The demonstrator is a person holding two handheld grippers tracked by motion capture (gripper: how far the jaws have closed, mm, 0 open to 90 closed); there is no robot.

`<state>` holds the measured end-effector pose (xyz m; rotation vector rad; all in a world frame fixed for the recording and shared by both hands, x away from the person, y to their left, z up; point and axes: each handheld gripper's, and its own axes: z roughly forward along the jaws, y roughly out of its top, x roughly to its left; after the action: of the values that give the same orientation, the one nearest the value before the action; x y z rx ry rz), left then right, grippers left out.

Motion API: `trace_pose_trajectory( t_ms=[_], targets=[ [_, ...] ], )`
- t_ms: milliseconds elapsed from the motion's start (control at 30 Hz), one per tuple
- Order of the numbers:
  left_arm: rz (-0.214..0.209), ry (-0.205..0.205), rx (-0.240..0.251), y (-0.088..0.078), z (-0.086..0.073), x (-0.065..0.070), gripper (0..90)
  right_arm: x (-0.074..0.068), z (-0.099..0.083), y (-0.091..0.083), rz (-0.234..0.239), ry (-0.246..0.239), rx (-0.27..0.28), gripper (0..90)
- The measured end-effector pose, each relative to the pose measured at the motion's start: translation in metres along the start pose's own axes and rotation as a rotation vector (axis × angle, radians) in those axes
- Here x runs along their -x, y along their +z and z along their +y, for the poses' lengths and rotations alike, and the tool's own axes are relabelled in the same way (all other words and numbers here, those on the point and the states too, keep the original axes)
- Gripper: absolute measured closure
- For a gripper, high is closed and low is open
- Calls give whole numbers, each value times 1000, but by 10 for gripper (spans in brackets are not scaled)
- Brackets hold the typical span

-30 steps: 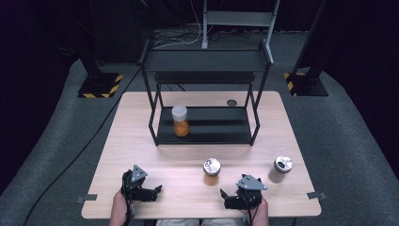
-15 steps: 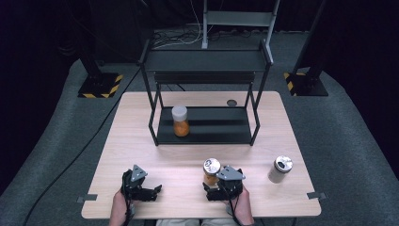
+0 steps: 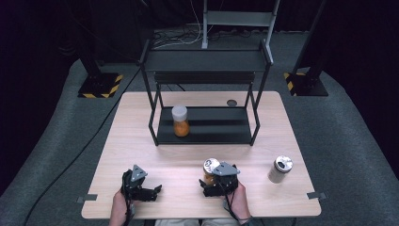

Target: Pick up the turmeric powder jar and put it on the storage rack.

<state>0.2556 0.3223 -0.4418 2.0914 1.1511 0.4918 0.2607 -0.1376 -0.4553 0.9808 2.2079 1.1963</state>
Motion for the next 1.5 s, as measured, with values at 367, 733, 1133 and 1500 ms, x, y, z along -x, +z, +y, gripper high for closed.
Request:
trace_pose_trajectory(
  t_ms=[367, 733, 1133, 1500],
  targets=[
    [0, 0, 0, 0, 0, 0, 7, 1, -1, -1, 9, -11, 5, 275],
    [0, 0, 0, 0, 0, 0, 7, 1, -2, -1, 5, -5, 13, 297],
    [0, 0, 0, 0, 0, 0, 8, 1, -3, -1, 5, 0, 15, 300],
    [0, -1, 0, 0, 0, 0, 9, 0, -5, -3, -5, 20, 24, 303]
  ],
)
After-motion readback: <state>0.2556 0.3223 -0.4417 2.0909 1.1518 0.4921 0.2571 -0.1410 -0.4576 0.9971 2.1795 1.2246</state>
